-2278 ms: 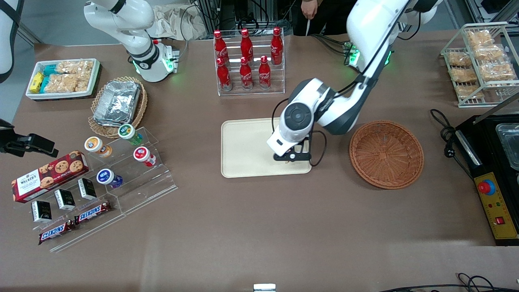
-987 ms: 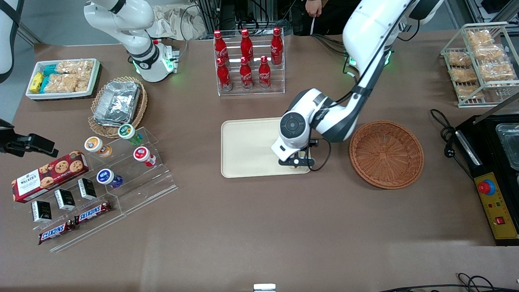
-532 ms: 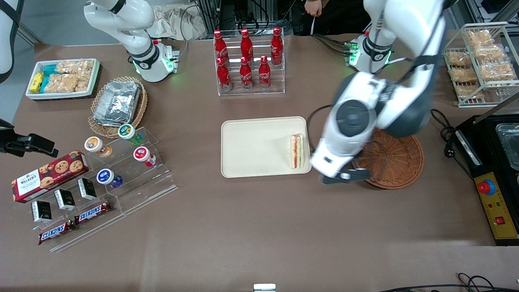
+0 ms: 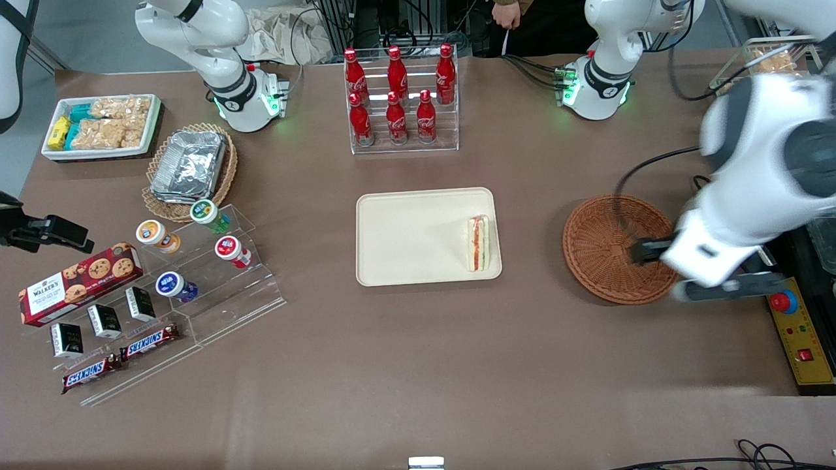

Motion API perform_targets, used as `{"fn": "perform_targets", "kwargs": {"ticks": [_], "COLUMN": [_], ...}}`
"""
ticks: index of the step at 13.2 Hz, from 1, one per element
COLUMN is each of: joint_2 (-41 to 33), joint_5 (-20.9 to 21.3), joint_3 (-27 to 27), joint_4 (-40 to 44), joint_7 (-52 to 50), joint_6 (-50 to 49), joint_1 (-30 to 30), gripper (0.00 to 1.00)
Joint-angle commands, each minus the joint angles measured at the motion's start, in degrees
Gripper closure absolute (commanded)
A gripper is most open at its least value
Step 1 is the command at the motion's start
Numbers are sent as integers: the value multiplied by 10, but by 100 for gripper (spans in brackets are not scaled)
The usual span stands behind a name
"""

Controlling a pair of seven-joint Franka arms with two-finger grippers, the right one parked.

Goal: Place sandwich from basket to tray
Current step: 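Raise the left gripper away from the sandwich on the tray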

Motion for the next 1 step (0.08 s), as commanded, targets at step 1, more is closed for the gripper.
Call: {"fn": "perform_targets", "kwargs": {"ticks": [1], "joint_2": [11], "joint_5": [-18], "joint_3": [-9], "joint_4": [86], "joint_7": [50], "joint_6": [-71], "joint_1": [14], "gripper": [0]}}
